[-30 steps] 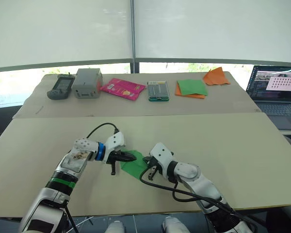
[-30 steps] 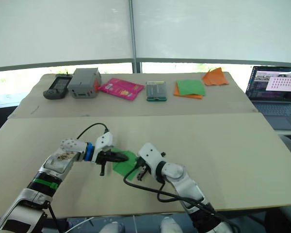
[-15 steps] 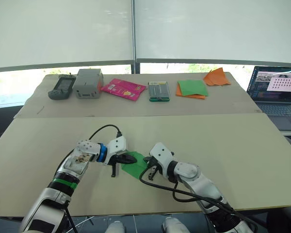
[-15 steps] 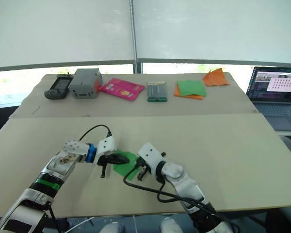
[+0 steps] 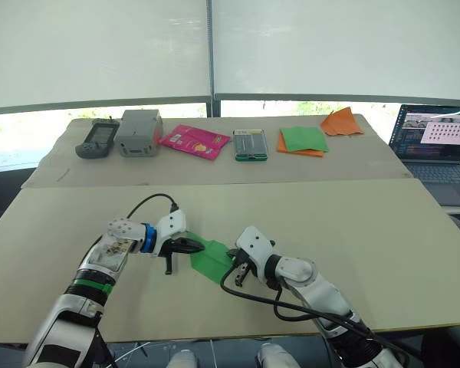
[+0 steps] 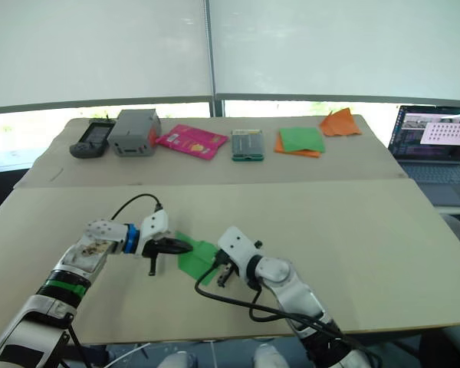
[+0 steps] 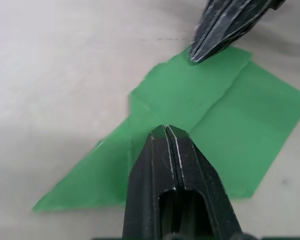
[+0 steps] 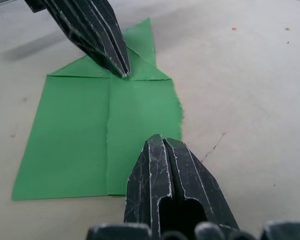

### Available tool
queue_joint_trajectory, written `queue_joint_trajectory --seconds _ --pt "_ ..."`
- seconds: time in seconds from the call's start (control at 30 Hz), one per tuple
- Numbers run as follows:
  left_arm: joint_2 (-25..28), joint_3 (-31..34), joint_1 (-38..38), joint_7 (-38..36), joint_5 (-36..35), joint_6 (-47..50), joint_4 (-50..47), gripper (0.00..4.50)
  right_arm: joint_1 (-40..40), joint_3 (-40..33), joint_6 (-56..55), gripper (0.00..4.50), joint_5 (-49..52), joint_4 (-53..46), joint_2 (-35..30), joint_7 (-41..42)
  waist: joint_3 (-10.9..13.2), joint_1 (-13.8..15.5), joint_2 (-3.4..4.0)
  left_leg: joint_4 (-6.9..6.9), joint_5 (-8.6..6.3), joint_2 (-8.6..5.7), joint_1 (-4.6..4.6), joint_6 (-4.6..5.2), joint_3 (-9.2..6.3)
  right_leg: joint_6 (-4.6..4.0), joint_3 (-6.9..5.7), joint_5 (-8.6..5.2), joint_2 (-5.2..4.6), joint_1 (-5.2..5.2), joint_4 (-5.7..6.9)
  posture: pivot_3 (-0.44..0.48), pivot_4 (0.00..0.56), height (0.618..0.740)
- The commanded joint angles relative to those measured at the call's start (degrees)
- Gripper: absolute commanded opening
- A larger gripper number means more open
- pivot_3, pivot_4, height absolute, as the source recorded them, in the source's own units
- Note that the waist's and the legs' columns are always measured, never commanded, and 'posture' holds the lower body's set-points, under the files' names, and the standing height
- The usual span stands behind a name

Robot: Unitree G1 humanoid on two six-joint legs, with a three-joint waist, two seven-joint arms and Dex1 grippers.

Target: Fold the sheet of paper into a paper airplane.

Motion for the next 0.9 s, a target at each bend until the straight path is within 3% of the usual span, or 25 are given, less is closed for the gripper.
queue_joint_trajectory --seconds 0.03,0.63,0.9 --pt "1.57 -0.13 0.61 1.29 2.84 -0.04 5.25 0.00 1.04 0.98 1.91 0.03 0.01 0.39 -0.88 1.08 -0.02 -0.01 0.03 0.00 0.00 0.00 0.00 0.00 0.00 0.00 0.00 0.00 0.00 0.00 0.00 0.000 0.150 0.740" --pt "1.90 1.07 0.87 1.29 2.04 -0.65 5.38 0.00 1.05 0.75 2.29 0.03 0.09 0.16 -1.10 1.38 -0.07 -0.02 0.07 -0.02 0.00 0.00 0.02 0.00 0.01 -0.01 0.00 -0.01 0.00 0.01 0.00 0.000 0.150 0.740" --pt "1.96 6.63 0.55 -4.48 -10.29 14.58 -7.95 0.00 0.98 0.85 2.32 0.03 0.13 0.32 -0.97 1.37 0.04 0.01 -0.07 -0.01 0.00 0.00 -0.34 0.00 -0.01 0.08 0.00 0.04 0.00 -0.12 0.03 0.000 0.150 0.740"
